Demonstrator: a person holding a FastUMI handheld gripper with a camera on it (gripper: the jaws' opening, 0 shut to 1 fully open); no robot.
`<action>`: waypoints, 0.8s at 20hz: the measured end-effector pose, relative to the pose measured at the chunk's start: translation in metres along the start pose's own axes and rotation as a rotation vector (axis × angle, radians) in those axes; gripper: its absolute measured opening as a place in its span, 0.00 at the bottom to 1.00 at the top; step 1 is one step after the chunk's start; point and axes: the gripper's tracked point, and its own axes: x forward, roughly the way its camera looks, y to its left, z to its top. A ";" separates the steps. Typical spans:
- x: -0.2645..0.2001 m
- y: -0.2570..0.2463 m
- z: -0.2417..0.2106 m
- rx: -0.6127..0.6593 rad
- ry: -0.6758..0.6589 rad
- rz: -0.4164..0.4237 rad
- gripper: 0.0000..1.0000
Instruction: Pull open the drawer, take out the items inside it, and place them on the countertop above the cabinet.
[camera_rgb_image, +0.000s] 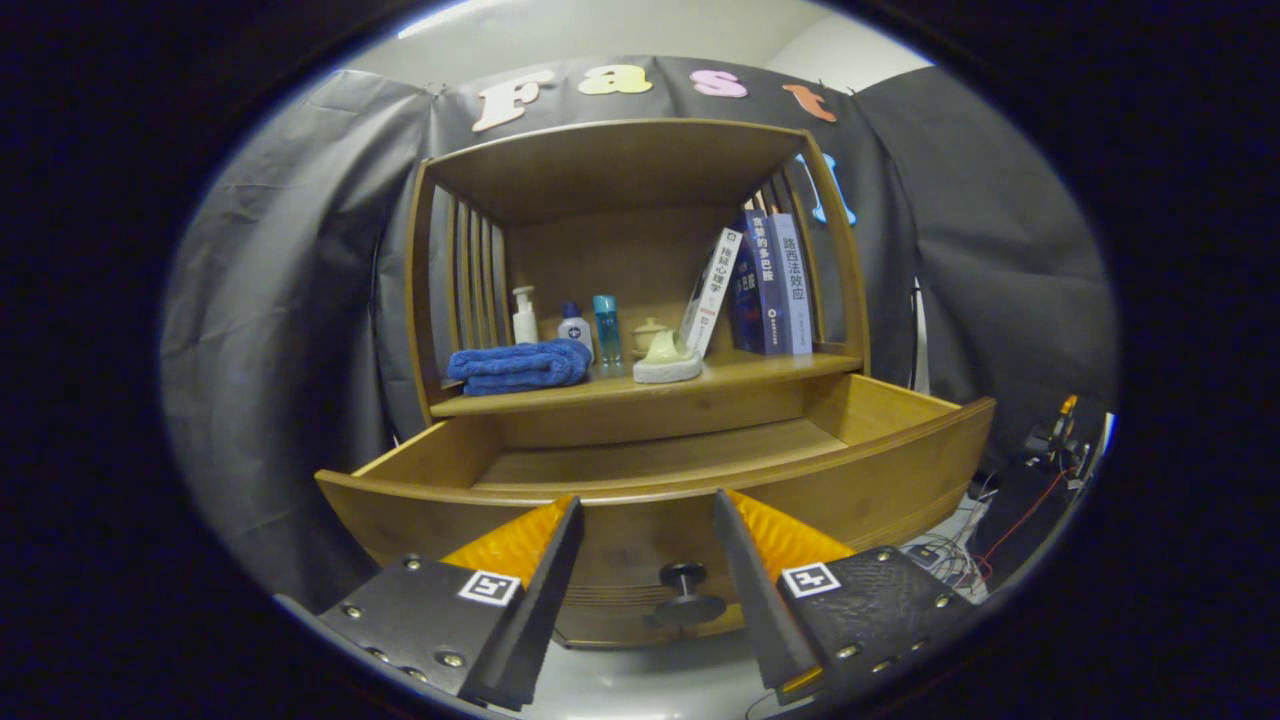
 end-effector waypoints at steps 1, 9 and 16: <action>0.001 0.000 0.000 0.003 -0.003 0.001 0.80; 0.019 0.001 0.003 0.014 -0.002 0.004 0.80; 0.038 0.000 0.012 0.034 -0.004 0.022 0.81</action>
